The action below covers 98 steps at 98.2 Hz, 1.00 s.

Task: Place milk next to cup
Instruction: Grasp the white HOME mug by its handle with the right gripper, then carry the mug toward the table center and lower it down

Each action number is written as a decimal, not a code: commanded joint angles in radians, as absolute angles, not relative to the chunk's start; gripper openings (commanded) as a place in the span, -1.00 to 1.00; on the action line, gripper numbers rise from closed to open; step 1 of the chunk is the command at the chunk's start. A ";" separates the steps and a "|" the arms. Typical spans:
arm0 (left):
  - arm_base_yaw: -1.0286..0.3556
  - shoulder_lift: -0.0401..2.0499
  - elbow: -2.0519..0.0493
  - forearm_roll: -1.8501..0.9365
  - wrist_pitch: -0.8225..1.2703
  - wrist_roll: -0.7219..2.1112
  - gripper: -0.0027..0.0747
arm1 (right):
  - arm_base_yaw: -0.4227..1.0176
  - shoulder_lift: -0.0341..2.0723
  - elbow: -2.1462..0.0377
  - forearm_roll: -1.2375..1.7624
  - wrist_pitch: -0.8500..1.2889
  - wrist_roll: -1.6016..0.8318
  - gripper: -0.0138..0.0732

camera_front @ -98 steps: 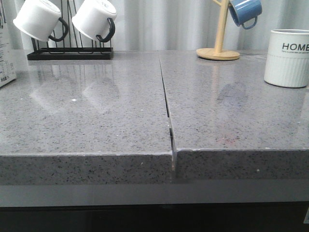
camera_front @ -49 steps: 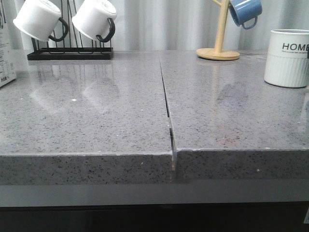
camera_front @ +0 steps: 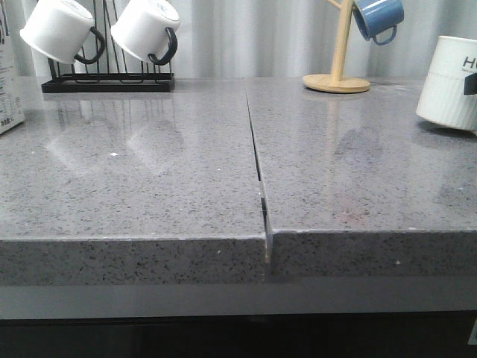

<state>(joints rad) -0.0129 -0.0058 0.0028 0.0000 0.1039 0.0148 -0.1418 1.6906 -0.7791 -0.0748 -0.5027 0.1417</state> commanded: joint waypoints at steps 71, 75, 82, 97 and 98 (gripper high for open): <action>-0.008 -0.038 0.043 -0.013 0.019 0.011 -0.99 | 0.262 1.565 -0.885 -0.081 -0.457 0.132 -0.82; -0.008 -0.038 0.043 -0.013 0.019 0.011 -0.99 | 0.283 1.573 -0.897 -0.077 -0.457 0.132 -0.82; -0.008 -0.038 0.043 -0.013 0.019 0.011 -0.99 | 0.311 1.593 -0.919 -0.077 -0.457 0.132 -0.82; -0.008 -0.038 0.043 -0.013 0.019 0.011 -0.99 | 0.366 1.656 -0.972 -0.077 -0.458 0.132 -0.82; -0.008 -0.038 0.043 -0.013 0.019 0.011 -0.99 | 0.370 1.659 -0.975 -0.077 -0.458 0.132 -0.82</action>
<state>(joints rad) -0.0129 -0.0058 0.0028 0.0000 0.1039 0.0148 0.3468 1.6706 -0.9192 -0.0814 -0.3797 0.1394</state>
